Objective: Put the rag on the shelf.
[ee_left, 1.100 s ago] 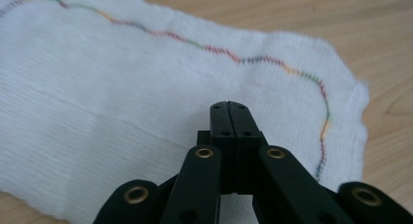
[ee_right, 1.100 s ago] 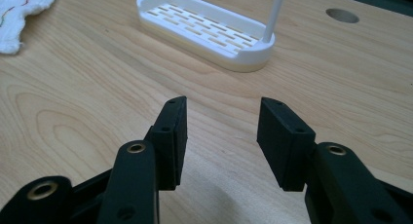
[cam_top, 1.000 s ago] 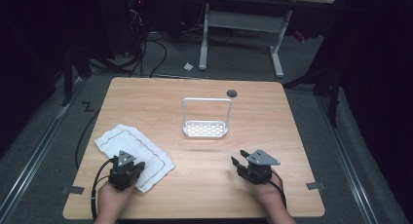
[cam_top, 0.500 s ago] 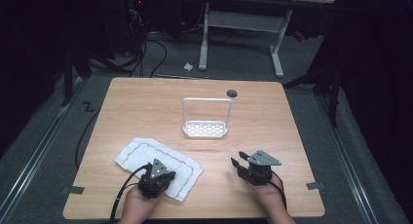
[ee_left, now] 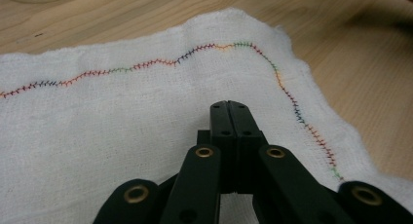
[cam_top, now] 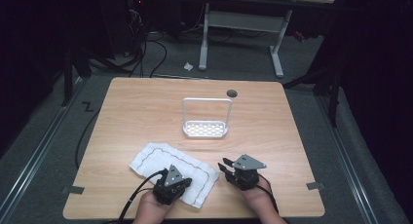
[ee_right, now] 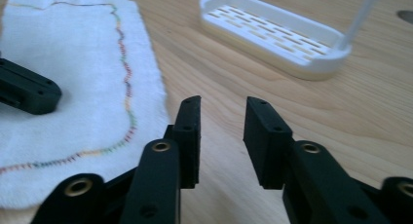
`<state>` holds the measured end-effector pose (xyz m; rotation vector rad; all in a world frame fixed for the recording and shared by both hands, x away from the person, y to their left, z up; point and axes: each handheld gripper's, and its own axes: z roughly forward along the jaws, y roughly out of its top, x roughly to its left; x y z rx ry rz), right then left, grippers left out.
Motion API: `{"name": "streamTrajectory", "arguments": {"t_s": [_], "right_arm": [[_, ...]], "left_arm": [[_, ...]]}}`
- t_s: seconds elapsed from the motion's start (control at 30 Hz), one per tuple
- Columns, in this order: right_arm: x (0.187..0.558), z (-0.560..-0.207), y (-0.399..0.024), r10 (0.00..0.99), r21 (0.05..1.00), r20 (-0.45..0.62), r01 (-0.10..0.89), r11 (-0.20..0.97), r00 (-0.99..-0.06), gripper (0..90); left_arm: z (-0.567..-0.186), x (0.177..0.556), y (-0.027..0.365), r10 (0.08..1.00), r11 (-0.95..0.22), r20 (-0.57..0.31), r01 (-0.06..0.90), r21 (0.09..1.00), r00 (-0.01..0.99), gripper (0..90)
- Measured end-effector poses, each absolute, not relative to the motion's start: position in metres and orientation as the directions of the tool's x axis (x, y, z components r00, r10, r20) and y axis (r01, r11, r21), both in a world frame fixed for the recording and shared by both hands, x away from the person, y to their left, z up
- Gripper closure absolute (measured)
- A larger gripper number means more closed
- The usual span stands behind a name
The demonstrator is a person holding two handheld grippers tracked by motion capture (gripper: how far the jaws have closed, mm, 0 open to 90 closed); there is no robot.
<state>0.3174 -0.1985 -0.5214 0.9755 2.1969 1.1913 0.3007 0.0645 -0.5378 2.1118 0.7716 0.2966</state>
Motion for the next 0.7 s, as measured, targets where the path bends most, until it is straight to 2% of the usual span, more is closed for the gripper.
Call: {"name": "streamTrajectory", "arguments": {"t_s": [0.13, 0.17, 0.2, 0.27, 0.4, 0.53, 0.7], "right_arm": [[0.320, -0.521, -0.184, 0.731, 0.842, -0.046, 0.367, 0.395, -0.681, 79.9], [0.323, -0.521, -0.175, 0.714, 0.831, -0.049, 0.368, 0.417, -0.698, 84.9], [0.323, -0.521, -0.175, 0.714, 0.831, -0.049, 0.368, 0.417, -0.698, 84.9], [0.329, -0.522, -0.164, 0.692, 0.808, -0.064, 0.370, 0.460, -0.719, 90.0], [0.341, -0.524, -0.155, 0.681, 0.788, -0.042, 0.395, 0.472, -0.731, 90.0], [0.342, -0.529, -0.151, 0.675, 0.766, -0.033, 0.415, 0.491, -0.737, 90.0], [0.316, -0.536, -0.158, 0.654, 0.754, -0.014, 0.422, 0.504, -0.756, 90.0]], "left_arm": [[-0.528, 0.298, 0.081, 0.652, -0.402, -0.075, 0.428, 0.809, 0.755, 86.3], [-0.527, 0.298, 0.095, 0.675, -0.391, -0.076, 0.444, 0.806, 0.734, 86.3], [-0.527, 0.298, 0.095, 0.675, -0.391, -0.076, 0.444, 0.806, 0.734, 86.4], [-0.528, 0.301, 0.116, 0.716, -0.383, -0.078, 0.483, 0.788, 0.694, 86.8], [-0.528, 0.306, 0.135, 0.753, -0.329, -0.121, 0.529, 0.782, 0.647, 87.0], [-0.528, 0.308, 0.139, 0.758, -0.324, -0.126, 0.538, 0.778, 0.640, 86.9], [-0.536, 0.318, 0.140, 0.767, -0.313, -0.154, 0.572, 0.758, 0.624, 86.8]]}}
